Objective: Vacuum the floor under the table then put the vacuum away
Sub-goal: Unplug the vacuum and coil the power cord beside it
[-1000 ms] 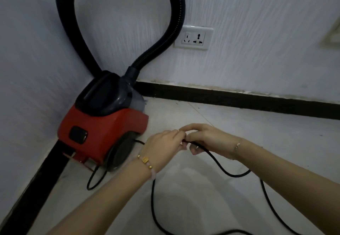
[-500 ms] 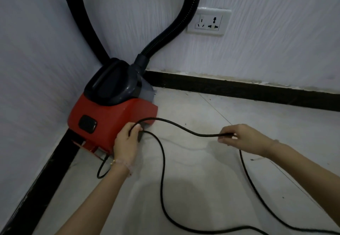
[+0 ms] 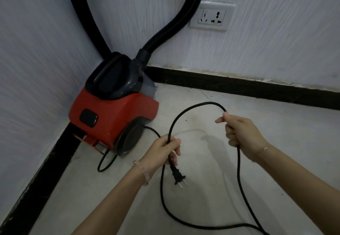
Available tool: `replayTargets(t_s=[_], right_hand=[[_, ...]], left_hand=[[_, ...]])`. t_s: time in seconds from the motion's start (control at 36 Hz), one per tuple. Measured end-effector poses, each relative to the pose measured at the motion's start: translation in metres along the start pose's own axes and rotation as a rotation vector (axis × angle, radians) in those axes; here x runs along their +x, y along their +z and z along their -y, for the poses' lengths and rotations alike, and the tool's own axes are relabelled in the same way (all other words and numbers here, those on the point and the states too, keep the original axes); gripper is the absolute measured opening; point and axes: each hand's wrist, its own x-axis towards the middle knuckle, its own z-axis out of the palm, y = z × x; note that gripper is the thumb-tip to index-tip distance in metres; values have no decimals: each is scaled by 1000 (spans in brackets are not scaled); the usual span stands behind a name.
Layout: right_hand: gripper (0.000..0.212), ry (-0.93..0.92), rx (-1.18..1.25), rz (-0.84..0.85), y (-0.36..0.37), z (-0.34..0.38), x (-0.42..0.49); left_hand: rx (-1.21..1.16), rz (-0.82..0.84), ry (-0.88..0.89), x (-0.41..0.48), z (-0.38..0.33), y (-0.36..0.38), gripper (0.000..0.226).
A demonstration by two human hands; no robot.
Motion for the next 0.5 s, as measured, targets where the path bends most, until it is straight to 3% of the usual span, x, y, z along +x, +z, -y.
replayTargets(t_s=[0.06,0.17,0.22,0.33,0.42,0.5], right_hand=[[33,40,3,21,10,-3,-5],[34,93,-85,147,29,-8,-17],[34,117,-109,178,34,-8,-21],[36,124,-183,198,36,-8,-23],[38,133,-219,243,41,-8,-24],[34,104,-242,313,44,-9,-25]], left_hand=[[-71,7,-21,0,-4,2,24],[-129,-120,19,0,-7,-4,7],[-70,-140,42,-1,-5,-8,9],[81,44,-1,-12,-2,-7,25],[-82,216,-87,-19,1,0,38],[-310,75,-62,-15,4,0,42]])
